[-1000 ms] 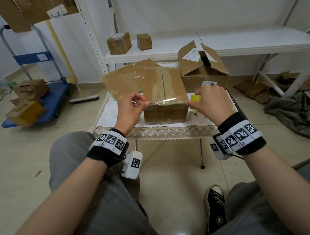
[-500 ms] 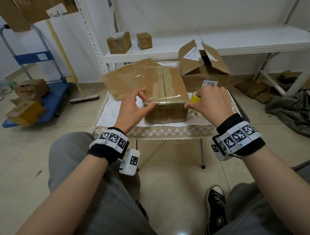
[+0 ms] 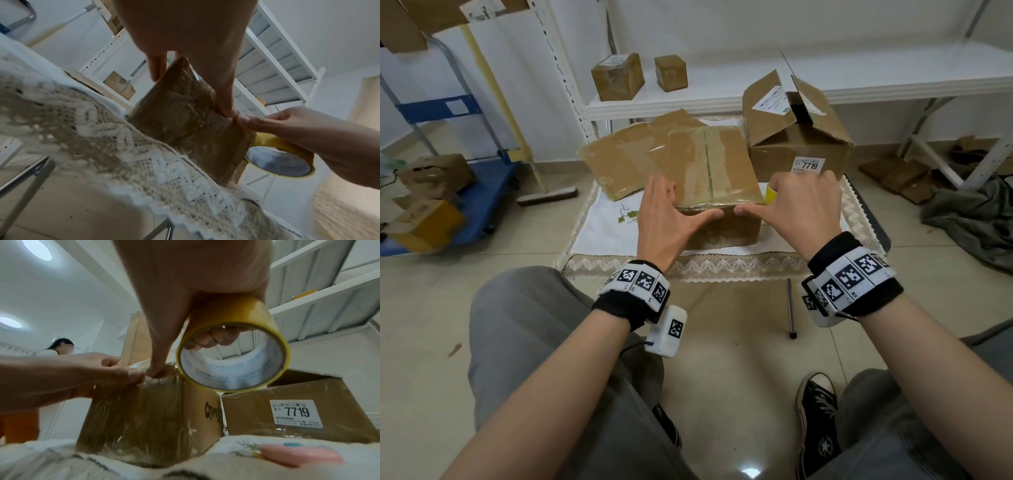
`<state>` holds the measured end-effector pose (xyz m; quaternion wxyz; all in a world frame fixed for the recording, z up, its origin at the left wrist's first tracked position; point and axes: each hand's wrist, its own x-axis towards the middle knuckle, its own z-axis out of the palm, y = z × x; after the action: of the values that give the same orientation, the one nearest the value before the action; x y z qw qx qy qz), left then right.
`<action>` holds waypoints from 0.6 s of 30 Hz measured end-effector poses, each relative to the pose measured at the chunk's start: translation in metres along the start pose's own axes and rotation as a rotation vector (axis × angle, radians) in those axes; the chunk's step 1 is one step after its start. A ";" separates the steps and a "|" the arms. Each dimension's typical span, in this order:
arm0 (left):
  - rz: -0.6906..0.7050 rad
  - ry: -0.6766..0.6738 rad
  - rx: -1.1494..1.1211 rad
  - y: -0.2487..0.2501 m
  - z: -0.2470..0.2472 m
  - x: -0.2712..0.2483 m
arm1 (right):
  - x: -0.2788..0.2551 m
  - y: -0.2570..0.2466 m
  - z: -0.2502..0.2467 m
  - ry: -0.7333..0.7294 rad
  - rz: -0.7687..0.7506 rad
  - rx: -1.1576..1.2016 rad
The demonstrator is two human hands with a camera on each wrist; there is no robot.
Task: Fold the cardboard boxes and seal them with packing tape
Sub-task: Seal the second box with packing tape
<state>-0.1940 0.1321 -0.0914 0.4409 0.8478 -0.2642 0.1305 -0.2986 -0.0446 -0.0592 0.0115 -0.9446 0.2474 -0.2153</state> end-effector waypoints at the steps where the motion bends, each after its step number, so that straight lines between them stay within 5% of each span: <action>1: 0.003 0.001 -0.029 -0.004 -0.002 0.001 | 0.001 0.002 0.000 -0.009 -0.004 0.018; 13: 0.003 -0.138 -0.285 -0.034 -0.026 0.010 | 0.016 0.024 -0.005 -0.109 -0.124 0.176; 18: -0.005 -0.223 -0.316 -0.034 -0.031 0.012 | 0.018 0.032 0.000 -0.021 -0.121 0.412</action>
<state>-0.1642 0.1694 -0.0910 0.5366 0.7779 -0.3267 -0.0085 -0.2991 -0.0817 -0.0559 0.1940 -0.9376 0.1407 -0.2519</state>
